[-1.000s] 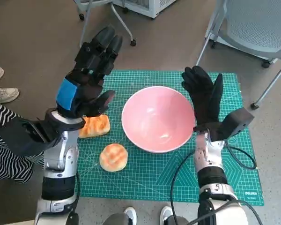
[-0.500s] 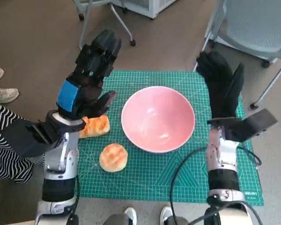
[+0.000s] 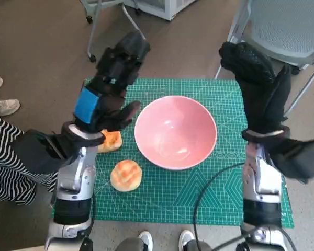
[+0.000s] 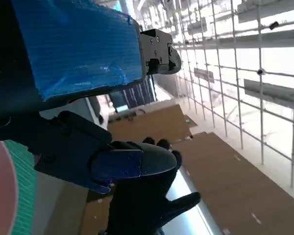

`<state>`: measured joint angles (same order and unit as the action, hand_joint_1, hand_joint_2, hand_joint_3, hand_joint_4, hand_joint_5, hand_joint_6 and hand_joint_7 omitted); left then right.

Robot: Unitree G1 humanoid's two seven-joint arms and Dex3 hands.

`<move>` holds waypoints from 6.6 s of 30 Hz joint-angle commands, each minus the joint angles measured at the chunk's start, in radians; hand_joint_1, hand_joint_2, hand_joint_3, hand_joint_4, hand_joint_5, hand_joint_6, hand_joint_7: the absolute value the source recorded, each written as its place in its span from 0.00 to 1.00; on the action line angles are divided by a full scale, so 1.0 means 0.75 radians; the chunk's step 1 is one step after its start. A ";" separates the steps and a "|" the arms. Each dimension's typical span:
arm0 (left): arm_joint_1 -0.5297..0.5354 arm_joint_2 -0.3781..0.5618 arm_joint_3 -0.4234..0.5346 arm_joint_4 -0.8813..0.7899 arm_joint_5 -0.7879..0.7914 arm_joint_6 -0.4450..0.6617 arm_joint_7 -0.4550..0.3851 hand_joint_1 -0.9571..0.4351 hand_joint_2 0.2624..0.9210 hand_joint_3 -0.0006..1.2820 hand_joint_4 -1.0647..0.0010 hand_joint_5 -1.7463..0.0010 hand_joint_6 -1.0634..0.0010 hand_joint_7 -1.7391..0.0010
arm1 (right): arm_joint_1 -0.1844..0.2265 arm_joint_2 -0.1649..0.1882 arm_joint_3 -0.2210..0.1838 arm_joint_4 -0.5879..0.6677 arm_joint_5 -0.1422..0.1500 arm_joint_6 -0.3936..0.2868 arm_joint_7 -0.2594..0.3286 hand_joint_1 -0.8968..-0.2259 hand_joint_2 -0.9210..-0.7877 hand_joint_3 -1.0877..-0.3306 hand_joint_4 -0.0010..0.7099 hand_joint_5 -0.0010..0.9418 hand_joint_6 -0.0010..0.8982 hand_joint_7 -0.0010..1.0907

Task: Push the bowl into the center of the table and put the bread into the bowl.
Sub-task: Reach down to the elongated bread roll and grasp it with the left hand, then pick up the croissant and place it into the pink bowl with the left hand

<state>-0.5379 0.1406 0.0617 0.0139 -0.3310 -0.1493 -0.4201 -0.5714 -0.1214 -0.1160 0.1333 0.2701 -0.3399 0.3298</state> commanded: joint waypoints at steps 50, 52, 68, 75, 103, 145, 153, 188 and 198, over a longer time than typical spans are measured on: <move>0.012 1.026 0.082 -0.231 0.445 0.358 -0.426 0.37 0.74 0.01 0.87 1.00 0.82 0.89 | 0.050 -0.029 0.008 -0.132 -0.009 0.151 -0.045 0.33 0.00 0.59 0.25 0.02 0.00 0.55; 0.015 1.034 0.069 -0.223 0.451 0.357 -0.442 0.38 0.73 0.01 0.87 1.00 0.80 0.91 | 0.048 -0.027 0.008 -0.127 -0.008 0.148 -0.046 0.33 0.00 0.59 0.25 0.02 0.00 0.55; 0.072 1.039 -0.075 -0.249 0.606 0.410 -0.459 0.41 0.75 0.00 0.86 1.00 0.76 0.97 | 0.053 -0.013 0.011 -0.123 0.001 0.148 -0.042 0.33 0.00 0.58 0.25 0.01 0.00 0.54; 0.109 0.990 -0.185 -0.235 0.763 0.435 -0.409 0.42 0.75 0.00 0.86 1.00 0.76 0.98 | 0.058 -0.018 0.005 -0.119 0.013 0.153 -0.030 0.32 0.00 0.58 0.25 0.01 0.00 0.54; 0.021 0.850 -0.492 0.143 1.088 0.520 -0.434 0.49 0.77 0.00 0.84 1.00 0.73 1.00 | 0.069 -0.031 -0.004 -0.125 0.019 0.163 -0.026 0.34 0.00 0.58 0.26 0.01 0.00 0.55; -0.011 0.744 -0.438 0.568 1.162 0.108 0.138 0.69 0.94 0.08 0.30 0.31 0.38 0.40 | 0.074 -0.026 -0.004 -0.111 0.058 0.153 0.015 0.34 0.00 0.58 0.25 0.01 0.00 0.55; 0.018 0.765 -0.293 0.207 1.069 0.213 0.022 0.69 0.99 0.03 0.25 0.39 0.40 0.34 | 0.072 -0.031 -0.011 -0.099 0.063 0.146 0.018 0.34 0.00 0.58 0.26 0.01 0.00 0.55; -0.246 0.444 -0.344 -0.366 1.012 0.369 -0.038 0.69 0.94 0.01 0.14 0.46 0.33 0.40 | 0.075 -0.041 -0.017 -0.093 0.050 0.119 0.014 0.33 0.00 0.59 0.24 0.00 0.00 0.55; -0.279 0.390 -0.449 -0.165 1.035 0.233 -0.026 0.69 0.96 0.01 0.18 0.41 0.35 0.40 | 0.083 -0.051 -0.026 -0.102 0.055 0.118 0.013 0.35 0.00 0.59 0.24 0.00 0.01 0.54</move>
<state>-0.7257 0.4393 -0.2558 -0.1563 0.4349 0.0550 -0.4370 -0.5333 -0.1540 -0.1295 0.0532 0.3116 -0.2583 0.3365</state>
